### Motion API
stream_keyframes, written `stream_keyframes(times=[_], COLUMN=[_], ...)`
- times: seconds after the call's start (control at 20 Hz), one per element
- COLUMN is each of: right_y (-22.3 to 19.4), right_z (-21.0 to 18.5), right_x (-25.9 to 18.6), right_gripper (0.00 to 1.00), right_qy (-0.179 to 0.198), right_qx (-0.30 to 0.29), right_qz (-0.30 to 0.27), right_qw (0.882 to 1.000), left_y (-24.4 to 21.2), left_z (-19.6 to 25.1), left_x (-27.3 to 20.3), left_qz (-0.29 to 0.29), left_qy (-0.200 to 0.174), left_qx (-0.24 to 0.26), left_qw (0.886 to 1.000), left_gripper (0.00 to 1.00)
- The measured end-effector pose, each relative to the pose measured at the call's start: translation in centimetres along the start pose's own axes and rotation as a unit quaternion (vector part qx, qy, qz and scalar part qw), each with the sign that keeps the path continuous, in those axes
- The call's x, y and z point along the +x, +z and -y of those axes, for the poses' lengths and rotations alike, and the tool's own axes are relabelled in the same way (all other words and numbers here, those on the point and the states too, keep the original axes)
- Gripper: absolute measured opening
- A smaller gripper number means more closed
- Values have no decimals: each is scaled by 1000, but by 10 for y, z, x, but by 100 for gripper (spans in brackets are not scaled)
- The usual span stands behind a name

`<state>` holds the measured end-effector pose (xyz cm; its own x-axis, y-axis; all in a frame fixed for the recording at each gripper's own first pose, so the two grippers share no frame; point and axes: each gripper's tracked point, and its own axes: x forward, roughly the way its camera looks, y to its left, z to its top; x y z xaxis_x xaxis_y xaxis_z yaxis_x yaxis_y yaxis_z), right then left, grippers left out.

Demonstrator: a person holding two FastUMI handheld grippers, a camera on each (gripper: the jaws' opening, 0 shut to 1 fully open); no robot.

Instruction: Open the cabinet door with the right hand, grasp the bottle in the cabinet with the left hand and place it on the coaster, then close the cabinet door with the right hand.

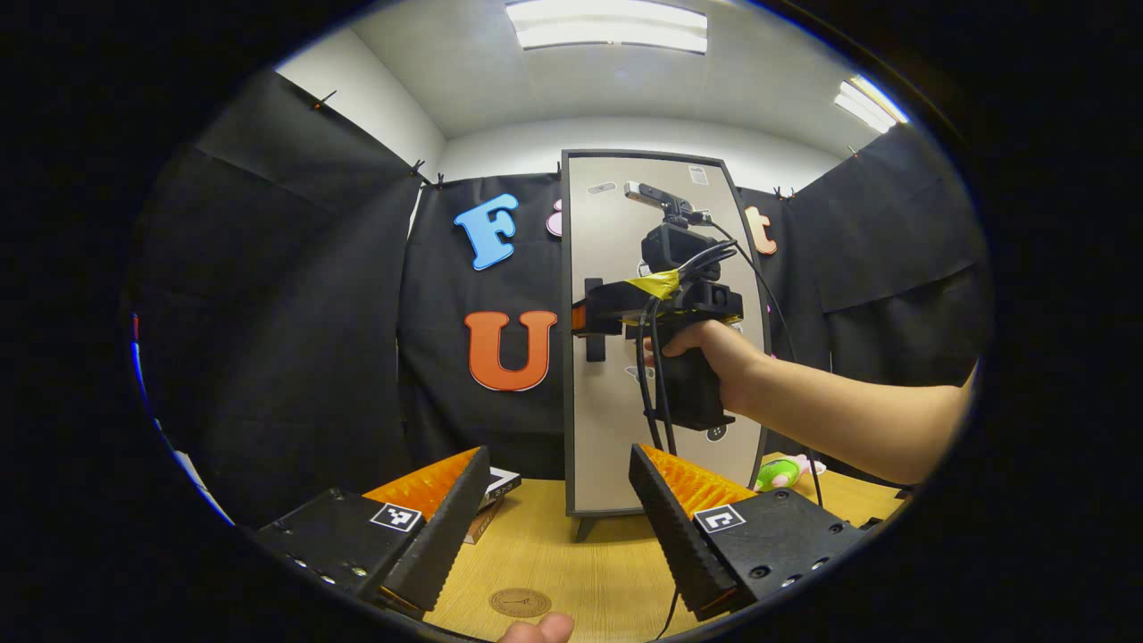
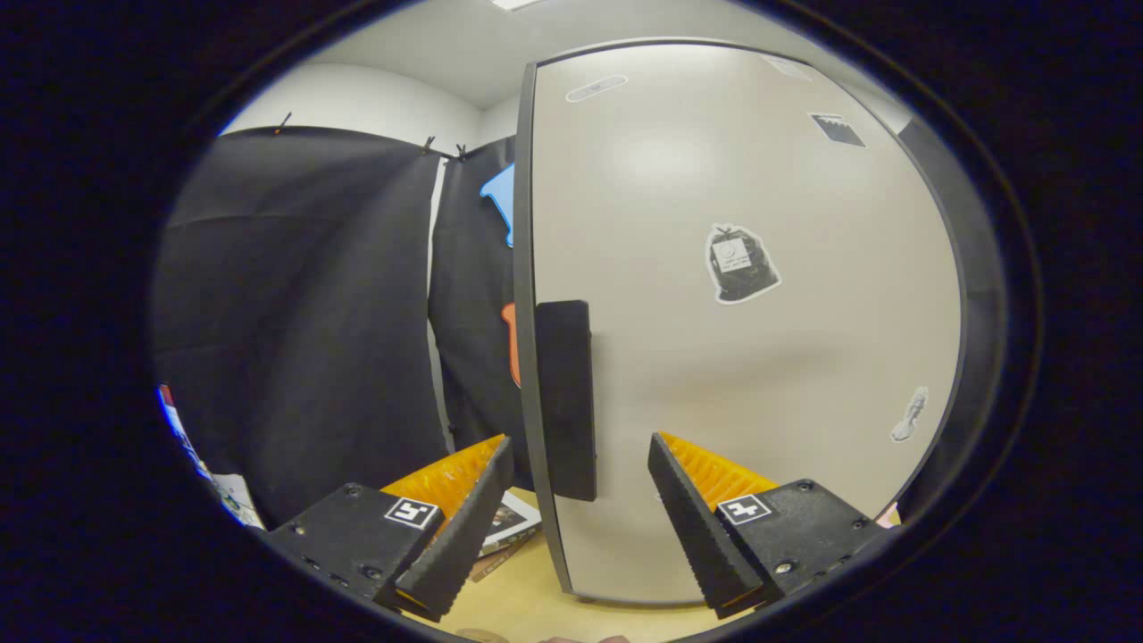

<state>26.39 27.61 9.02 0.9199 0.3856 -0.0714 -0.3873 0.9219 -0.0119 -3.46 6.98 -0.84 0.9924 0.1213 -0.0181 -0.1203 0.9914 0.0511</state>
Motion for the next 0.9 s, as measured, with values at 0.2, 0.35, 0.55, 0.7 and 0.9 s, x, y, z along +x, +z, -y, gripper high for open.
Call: stream_keyframes(times=[0.2, 0.35, 0.55, 0.7, 0.9], right_y=[6, 8, 9, 8, 7], right_z=[-2, -1, 2, 0, 2], right_x=[14, 21, 27, 32, 32], right_gripper=[85, 80, 61, 37, 24], right_qy=[-10, -18, -25, -25, -35], right_qx=[-14, -19, -7, -13, -22], right_qz=[7, 9, 7, 6, 2], right_qw=[1000, 1000, 1000, 1000, 999], left_y=[-2, -2, 2, 2, 0], left_z=[-17, -27, -33, -33, -33], left_x=[2, 5, 4, 4, 4], left_qz=[-3, -2, 2, 1, -2], left_qy=[13, 21, 26, 26, 26], left_qx=[1, -4, -3, -1, -7], left_qw=[1000, 1000, 1000, 1000, 1000], left_gripper=[95, 95, 95, 95, 95])
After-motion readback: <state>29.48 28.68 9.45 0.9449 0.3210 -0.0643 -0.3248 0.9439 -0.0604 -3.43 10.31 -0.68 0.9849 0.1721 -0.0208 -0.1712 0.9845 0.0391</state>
